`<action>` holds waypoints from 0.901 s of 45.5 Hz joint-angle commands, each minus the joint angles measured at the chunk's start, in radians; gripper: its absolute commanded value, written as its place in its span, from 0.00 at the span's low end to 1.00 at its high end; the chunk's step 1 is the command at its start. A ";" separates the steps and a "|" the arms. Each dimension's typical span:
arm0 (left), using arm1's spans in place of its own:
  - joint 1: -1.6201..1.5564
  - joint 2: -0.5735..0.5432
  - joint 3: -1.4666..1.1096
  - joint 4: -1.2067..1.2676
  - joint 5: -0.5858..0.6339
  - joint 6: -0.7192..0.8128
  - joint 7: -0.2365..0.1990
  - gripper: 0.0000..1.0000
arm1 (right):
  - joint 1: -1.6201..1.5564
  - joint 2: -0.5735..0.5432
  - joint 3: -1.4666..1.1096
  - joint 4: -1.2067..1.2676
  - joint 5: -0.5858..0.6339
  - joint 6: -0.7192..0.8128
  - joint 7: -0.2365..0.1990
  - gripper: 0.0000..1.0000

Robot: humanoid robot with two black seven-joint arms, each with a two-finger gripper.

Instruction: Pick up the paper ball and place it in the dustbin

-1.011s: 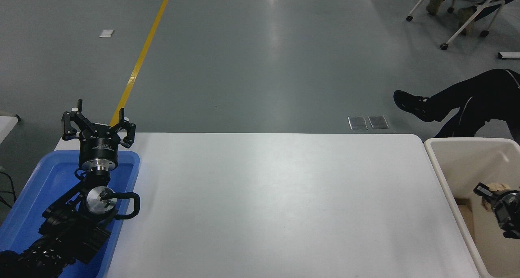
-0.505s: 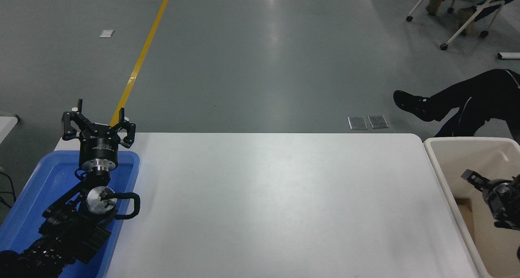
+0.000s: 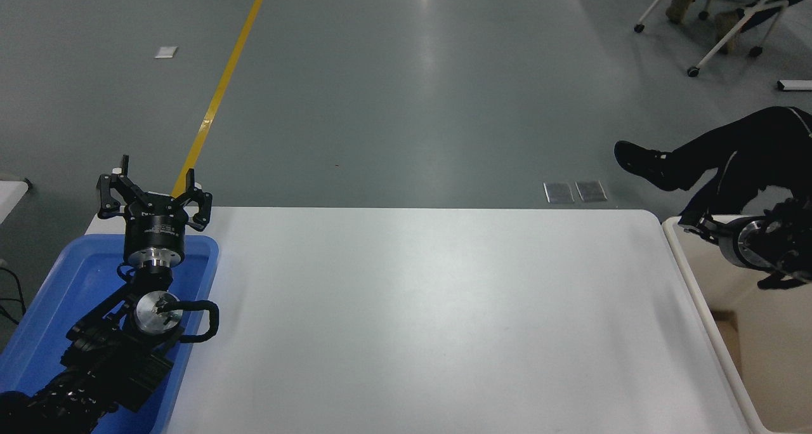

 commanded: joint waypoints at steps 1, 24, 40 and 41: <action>0.000 0.000 0.000 0.000 0.001 -0.001 0.002 0.99 | 0.417 -0.110 -0.144 0.522 -0.003 0.057 0.013 1.00; 0.000 0.000 0.000 -0.001 0.001 -0.003 0.003 0.99 | 1.052 -0.237 -0.275 0.870 -0.020 0.436 0.013 1.00; 0.000 0.000 0.000 -0.001 0.003 -0.003 0.003 0.99 | 1.065 -0.237 -0.281 0.859 -0.013 0.450 0.013 1.00; 0.000 0.002 0.000 -0.001 0.003 -0.001 0.005 0.99 | 1.068 -0.237 -0.284 0.859 -0.010 0.450 0.013 1.00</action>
